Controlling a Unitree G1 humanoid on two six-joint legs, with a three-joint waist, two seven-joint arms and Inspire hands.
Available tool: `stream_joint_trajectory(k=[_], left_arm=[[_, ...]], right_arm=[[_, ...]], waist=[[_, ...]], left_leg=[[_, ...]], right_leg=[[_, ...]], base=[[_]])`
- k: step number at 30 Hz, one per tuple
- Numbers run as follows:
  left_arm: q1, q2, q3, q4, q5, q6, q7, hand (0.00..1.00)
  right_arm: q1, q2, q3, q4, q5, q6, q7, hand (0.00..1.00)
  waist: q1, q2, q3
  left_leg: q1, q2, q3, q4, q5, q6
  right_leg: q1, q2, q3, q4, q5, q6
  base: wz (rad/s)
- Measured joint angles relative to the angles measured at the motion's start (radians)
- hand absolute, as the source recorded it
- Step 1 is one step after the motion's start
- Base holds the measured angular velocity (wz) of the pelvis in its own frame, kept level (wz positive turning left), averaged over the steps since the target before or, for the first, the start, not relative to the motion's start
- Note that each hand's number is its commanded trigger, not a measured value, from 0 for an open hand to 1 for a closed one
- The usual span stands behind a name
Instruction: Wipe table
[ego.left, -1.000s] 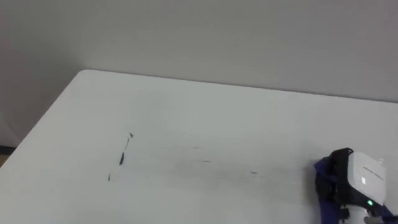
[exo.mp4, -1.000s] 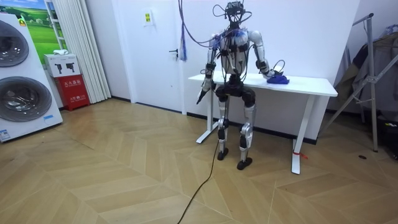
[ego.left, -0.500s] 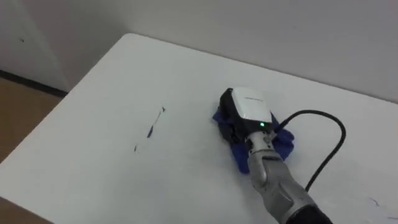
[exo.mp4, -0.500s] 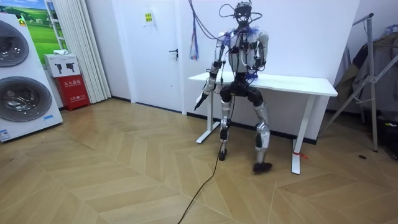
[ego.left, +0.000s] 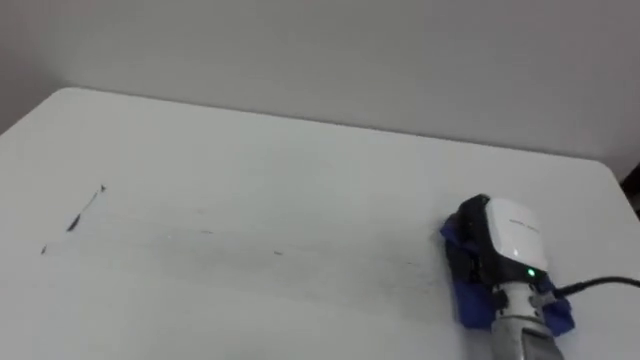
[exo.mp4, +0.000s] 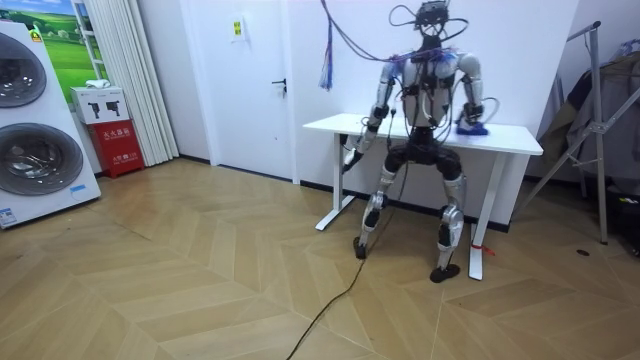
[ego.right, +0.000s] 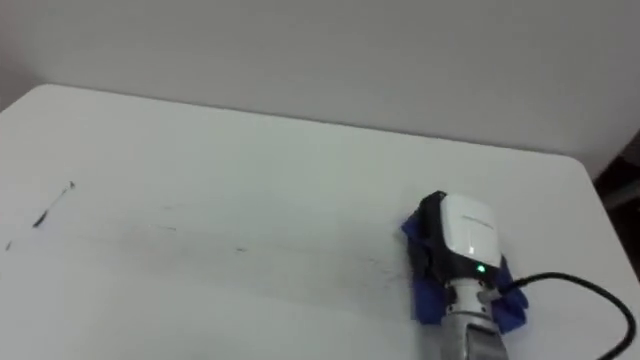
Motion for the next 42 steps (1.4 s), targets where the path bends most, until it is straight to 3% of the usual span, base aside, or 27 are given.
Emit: stream_joint_trajectory(k=[1,2,3,5,6,7,8,10,11,12,13,14,16,17,18,21,23,26,28,31,33,35,36,38,40,42], left_arm=[[0.002,-0.006,-0.008,0.001,0.001,-0.002,-0.004,0.0],[0.007,-0.008,-0.038,0.02,0.005,-0.007,-0.011,0.0],[0.022,-0.012,-0.044,0.039,0.002,-0.007,-0.016,0.0],[0.064,-0.019,-0.042,0.042,-0.009,0.008,-0.016,0.0],[0.069,-0.017,-0.039,0.042,-0.012,0.015,-0.016,0.0],[0.074,-0.017,-0.034,0.042,-0.011,0.03,-0.016,0.0],[0.072,-0.017,-0.036,0.042,-0.025,0.049,-0.015,0.0],[0.048,-0.018,-0.045,0.04,-0.033,0.071,-0.015,0.0],[0.03,-0.016,-0.044,0.035,-0.033,0.079,-0.009,0.0],[0.022,-0.015,-0.042,0.019,-0.033,0.086,-0.002,0.0],[0.025,-0.016,-0.041,0.007,-0.033,0.089,0.0,0.0],[0.025,-0.019,-0.037,-0.02,-0.035,0.09,0.004,0.0],[0.023,-0.018,-0.029,-0.059,-0.043,0.084,0.009,0.0],[0.018,-0.013,-0.015,-0.08,-0.04,0.076,0.015,0.0],[0.009,-0.001,-0.009,-0.084,-0.035,0.06,0.018,0.0],[0.011,0.028,0.028,-0.089,-0.021,0.035,0.032,0.0],[0.016,0.034,0.022,-0.09,-0.024,0.03,0.031,0.0],[0.032,0.03,0.005,-0.089,-0.034,0.02,0.031,0.0],[0.032,0.024,-0.004,-0.088,-0.058,0.021,0.031,0.0],[0.017,0.008,-0.025,-0.059,-0.062,0.022,0.031,0.0],[-0.003,0.007,-0.04,-0.014,-0.057,0.025,0.031,0.0],[-0.009,0.0,-0.042,-0.012,-0.055,0.036,0.032,0.0],[-0.024,-0.007,-0.06,-0.009,-0.064,0.046,0.031,0.0],[-0.04,-0.024,-0.078,-0.01,-0.062,0.048,0.028,0.0],[-0.036,-0.026,-0.082,-0.01,-0.065,0.057,0.025,0.0],[-0.007,-0.025,-0.077,-0.033,-0.061,0.065,0.021,0.0]], right_arm=[[-0.005,0.002,0.004,-0.003,0.002,0.01,0.007,1.0],[-0.017,0.01,0.018,-0.006,0.012,0.039,0.023,1.0],[-0.055,0.023,0.046,-0.005,0.027,0.066,0.056,1.0],[-0.134,0.035,0.118,-0.006,0.024,0.078,0.106,1.0],[-0.161,0.051,0.136,-0.007,0.018,0.081,0.12,1.0],[-0.2,0.076,0.162,-0.009,-0.019,0.084,0.143,1.0],[-0.227,0.115,0.188,-0.003,-0.04,0.078,0.157,1.0],[-0.25,0.137,0.216,0.018,-0.034,0.052,0.16,1.0],[-0.239,0.136,0.217,0.028,-0.029,0.046,0.159,1.0],[-0.211,0.132,0.21,0.029,-0.011,0.038,0.143,1.0],[-0.195,0.129,0.21,0.031,-0.006,0.029,0.132,1.0],[-0.169,0.126,0.205,0.04,0.0,-0.005,0.1,1.0],[-0.133,0.118,0.183,0.037,-0.012,-0.051,0.046,1.0],[-0.092,0.107,0.16,0.025,-0.021,-0.074,-0.002,1.0],[-0.034,0.085,0.128,0.001,-0.021,-0.091,-0.051,1.0],[0.113,0.019,0.04,-0.012,-0.014,-0.103,-0.175,1.0],[0.167,-0.023,-0.004,-0.002,0.019,-0.103,-0.209,1.0],[0.18,-0.048,-0.036,0.0,0.116,-0.091,-0.213,1.0],[0.163,-0.041,-0.022,-0.015,0.122,-0.061,-0.199,1.0],[0.082,-0.003,0.026,-0.051,0.098,0.037,-0.096,1.0],[-0.03,0.03,0.144,-0.079,0.086,0.116,0.022,1.0],[-0.125,0.067,0.244,-0.083,0.056,0.137,0.107,1.0],[-0.199,0.087,0.297,-0.082,0.051,0.14,0.157,1.0],[-0.293,0.116,0.345,-0.084,0.051,0.139,0.21,1.0],[-0.34,0.14,0.372,-0.079,0.047,0.126,0.243,1.0],[-0.32,0.134,0.369,-0.076,-0.006,0.112,0.249,1.0]], waist=[[0.008,0.004,0.0021],[0.045,0.016,-0.0007],[0.095,0.025,0.0013],[0.148,0.046,0.0028],[0.164,0.05,0.0016],[0.186,0.043,0.0081],[0.192,0.039,0.0061],[0.181,0.034,0.0058],[0.159,0.024,0.0042],[0.126,0.018,0.0038],[0.117,0.017,0.0036],[0.098,0.013,0.006],[0.05,0.012,0.009],[0.018,0.001,0.0114],[-0.015,-0.005,0.0088],[-0.042,-0.021,0.0007],[-0.051,-0.029,-0.0027],[-0.053,-0.031,-0.0039],[-0.035,-0.033,-0.0042],[0.026,-0.034,-0.0038],[0.089,-0.035,-0.0031],[0.123,-0.04,-0.0016],[0.141,-0.036,0.0101],[0.172,-0.034,0.0235],[0.186,-0.037,0.0247],[0.19,-0.048,0.0251]], left_leg=[[-0.018,-0.024,-0.018,0.026,-0.014,0.012],[-0.028,-0.082,-0.041,0.052,-0.051,0.031],[-0.014,-0.14,-0.043,0.021,-0.079,0.044],[-0.01,-0.191,-0.039,-0.072,-0.105,0.059],[-0.014,-0.196,-0.041,-0.083,-0.112,0.054],[-0.021,-0.214,-0.052,-0.125,-0.113,0.06],[-0.022,-0.229,-0.065,-0.172,-0.1,0.062],[-0.015,-0.245,-0.07,-0.233,-0.061,0.072],[-0.001,-0.269,-0.085,-0.267,-0.038,0.078],[0.017,-0.282,-0.086,-0.294,-0.022,0.08],[0.028,-0.287,-0.088,-0.305,-0.017,0.073],[0.043,-0.298,-0.097,-0.328,-0.006,0.076],[0.058,-0.312,-0.103,-0.363,0.012,0.085],[0.061,-0.324,-0.103,-0.384,0.024,0.091],[0.069,-0.336,-0.103,-0.404,0.035,0.099],[0.099,-0.355,-0.098,-0.413,0.03,0.114],[0.107,-0.36,-0.09,-0.411,0.024,0.122],[0.107,-0.362,-0.077,-0.412,0.024,0.122],[0.109,-0.361,-0.072,-0.412,0.024,0.122],[0.11,-0.349,-0.05,-0.413,0.025,0.119],[0.108,-0.339,-0.057,-0.415,0.022,0.109],[0.105,-0.332,-0.064,-0.416,0.023,0.098],[0.097,-0.328,-0.072,-0.417,0.025,0.093],[0.078,-0.33,-0.094,-0.419,0.03,0.089],[0.065,-0.335,-0.11,-0.425,0.037,0.092],[0.062,-0.341,-0.12,-0.433,0.044,0.096]], right_leg=[[-0.003,0.011,0.036,-0.004,-0.002,-0.007],[-0.011,0.041,0.101,-0.013,0.003,-0.018],[-0.029,0.052,0.15,-0.014,0.004,-0.02],[-0.075,0.055,0.152,-0.018,0.011,-0.024],[-0.093,0.053,0.149,-0.025,0.023,-0.025],[-0.1,0.062,0.132,-0.073,0.058,-0.024],[-0.084,0.068,0.115,-0.138,0.088,-0.018],[-0.056,0.069,0.098,-0.208,0.131,-0.013],[-0.039,0.064,0.104,-0.237,0.165,-0.004],[-0.016,0.056,0.111,-0.246,0.172,-0.006],[-0.005,0.051,0.102,-0.25,0.167,-0.002],[0.011,0.051,0.099,-0.272,0.17,0.006],[0.034,0.048,0.091,-0.316,0.196,0.011],[0.042,0.042,0.085,-0.334,0.208,0.018],[0.051,0.032,0.081,-0.348,0.216,0.027],[0.077,0.013,0.088,-0.351,0.21,0.039],[0.084,0.009,0.097,-0.356,0.207,0.039],[0.079,0.003,0.099,-0.361,0.205,0.041],[0.074,0.002,0.1,-0.357,0.202,0.039],[0.052,0.005,0.103,-0.343,0.203,0.035],[0.039,0.018,0.103,-0.344,0.211,0.022],[0.028,0.027,0.101,-0.337,0.219,0.017],[0.021,0.032,0.1,-0.33,0.218,0.016],[0.012,0.034,0.092,-0.33,0.219,0.015],[0.011,0.032,0.076,-0.334,0.222,0.013],[0.024,0.029,0.068,-0.346,0.227,0.015]], base=[[-0.12],[-0.62],[-0.94],[-1.12],[-0.99],[-0.62],[-0.28],[0.43],[1.02],[1.01],[0.56],[0.16],[0.09],[0.14],[0.11],[-0.04],[-0.08],[-0.15],[-0.12],[-0.31],[-0.35],[0.01],[0.19],[0.24],[0.3],[0.2]])
